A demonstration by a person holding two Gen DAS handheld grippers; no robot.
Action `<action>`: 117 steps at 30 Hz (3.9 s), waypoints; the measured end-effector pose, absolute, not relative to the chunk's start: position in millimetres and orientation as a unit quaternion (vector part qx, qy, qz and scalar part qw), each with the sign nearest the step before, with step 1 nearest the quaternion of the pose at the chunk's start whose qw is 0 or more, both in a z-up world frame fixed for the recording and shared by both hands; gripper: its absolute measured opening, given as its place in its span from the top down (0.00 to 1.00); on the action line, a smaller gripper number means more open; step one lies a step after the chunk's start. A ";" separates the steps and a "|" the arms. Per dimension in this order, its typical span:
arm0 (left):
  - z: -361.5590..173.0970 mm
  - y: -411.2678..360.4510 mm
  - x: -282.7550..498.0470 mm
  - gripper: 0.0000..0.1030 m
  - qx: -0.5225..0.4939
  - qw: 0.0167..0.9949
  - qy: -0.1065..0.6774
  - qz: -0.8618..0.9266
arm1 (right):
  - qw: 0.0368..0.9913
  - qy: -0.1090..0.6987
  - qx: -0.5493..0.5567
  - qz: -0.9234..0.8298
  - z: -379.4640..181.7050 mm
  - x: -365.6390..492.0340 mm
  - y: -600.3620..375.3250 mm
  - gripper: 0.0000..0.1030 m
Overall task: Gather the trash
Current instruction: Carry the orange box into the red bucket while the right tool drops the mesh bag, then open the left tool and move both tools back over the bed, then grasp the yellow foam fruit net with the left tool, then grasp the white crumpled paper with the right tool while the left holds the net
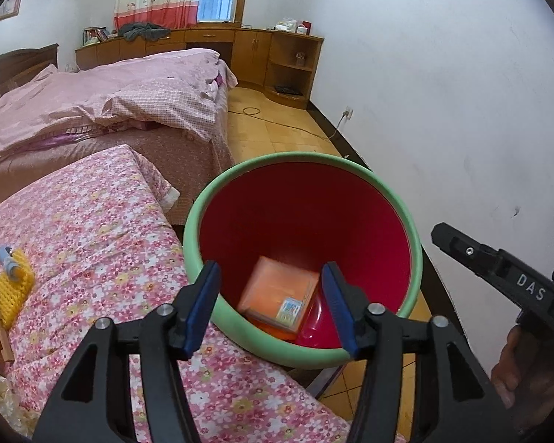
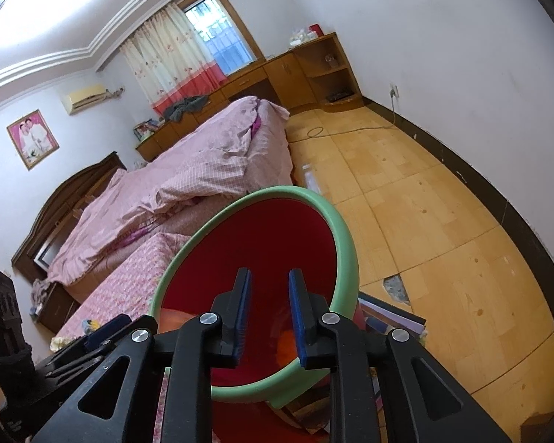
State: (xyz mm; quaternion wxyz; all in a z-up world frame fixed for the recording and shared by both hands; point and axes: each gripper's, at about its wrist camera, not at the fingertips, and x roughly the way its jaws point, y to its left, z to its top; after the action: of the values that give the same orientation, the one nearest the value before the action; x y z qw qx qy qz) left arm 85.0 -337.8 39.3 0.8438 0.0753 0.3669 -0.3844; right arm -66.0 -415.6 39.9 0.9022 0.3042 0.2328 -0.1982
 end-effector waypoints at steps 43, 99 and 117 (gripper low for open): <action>72.3 -119.1 76.1 0.44 -0.029 0.909 0.370 -0.190 | 0.919 0.283 0.261 -0.085 61.3 -44.5 -314.1 0.40; 25.8 2.0 96.4 0.77 -0.124 0.904 0.396 -0.099 | 0.909 0.374 0.182 0.012 37.2 14.6 -199.6 0.40; 27.2 31.1 80.9 0.77 -0.134 0.905 0.395 -0.078 | 0.889 0.435 0.097 0.104 6.0 57.6 -107.5 0.40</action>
State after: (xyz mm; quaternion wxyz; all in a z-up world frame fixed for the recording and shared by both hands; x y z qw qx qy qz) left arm 80.9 31.1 27.2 0.9055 -0.1341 0.3951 -0.0776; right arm 57.6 -107.5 6.0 0.8891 0.0975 0.4348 0.1045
